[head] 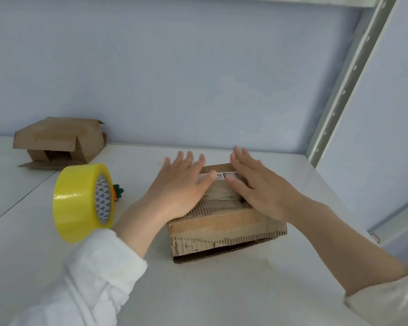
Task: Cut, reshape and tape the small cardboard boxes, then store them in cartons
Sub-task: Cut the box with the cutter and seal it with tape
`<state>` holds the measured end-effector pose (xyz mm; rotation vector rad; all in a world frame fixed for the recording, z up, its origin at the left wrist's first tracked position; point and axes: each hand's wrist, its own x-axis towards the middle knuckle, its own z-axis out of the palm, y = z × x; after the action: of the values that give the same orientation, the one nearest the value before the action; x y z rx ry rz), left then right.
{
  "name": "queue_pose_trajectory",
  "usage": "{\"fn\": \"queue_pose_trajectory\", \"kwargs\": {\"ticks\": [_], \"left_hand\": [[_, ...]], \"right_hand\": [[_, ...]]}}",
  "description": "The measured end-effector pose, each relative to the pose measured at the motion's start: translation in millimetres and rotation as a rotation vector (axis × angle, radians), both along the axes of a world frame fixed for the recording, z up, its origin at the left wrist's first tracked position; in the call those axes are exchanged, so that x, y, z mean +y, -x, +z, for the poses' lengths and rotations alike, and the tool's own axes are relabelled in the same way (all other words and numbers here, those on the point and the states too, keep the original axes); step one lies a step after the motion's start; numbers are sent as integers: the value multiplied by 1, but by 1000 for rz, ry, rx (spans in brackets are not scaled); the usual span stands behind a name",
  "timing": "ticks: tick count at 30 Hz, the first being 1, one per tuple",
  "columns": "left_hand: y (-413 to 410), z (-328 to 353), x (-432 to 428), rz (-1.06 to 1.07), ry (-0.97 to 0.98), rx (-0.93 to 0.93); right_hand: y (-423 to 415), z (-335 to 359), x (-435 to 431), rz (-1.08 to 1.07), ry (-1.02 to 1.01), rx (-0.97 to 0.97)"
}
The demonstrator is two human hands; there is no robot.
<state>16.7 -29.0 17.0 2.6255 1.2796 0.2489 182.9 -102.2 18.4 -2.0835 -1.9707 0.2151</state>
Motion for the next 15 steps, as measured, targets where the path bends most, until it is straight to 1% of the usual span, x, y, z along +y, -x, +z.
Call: {"fn": "queue_pose_trajectory", "kwargs": {"ticks": [1,3,4,6,8,10,12,13,15], "left_hand": [[5,1,4,46,16,-109],[22,-5,10,123,121,-302],[29,-10,11,137,198,-371],[38,-19,10,165,308,-505],[41,-23,7,213,276,-566],[45,-25,0,274,179,-592],[48,-27,-12,312,131,-622],[48,-29,-17,322,131,-638],[47,-33,-28,358,187,-709]], "right_hand": [[-3,2,-8,-92,-78,80],[-2,0,-27,-289,-197,240],[1,-4,-37,-363,-213,275],[7,-16,-47,-433,-170,321],[7,-23,-42,-447,-160,369],[-1,-23,-27,-434,-210,405],[-8,-20,-5,-419,-272,466],[-11,-19,7,-400,-285,504],[-12,-19,30,-314,-243,586]]}}
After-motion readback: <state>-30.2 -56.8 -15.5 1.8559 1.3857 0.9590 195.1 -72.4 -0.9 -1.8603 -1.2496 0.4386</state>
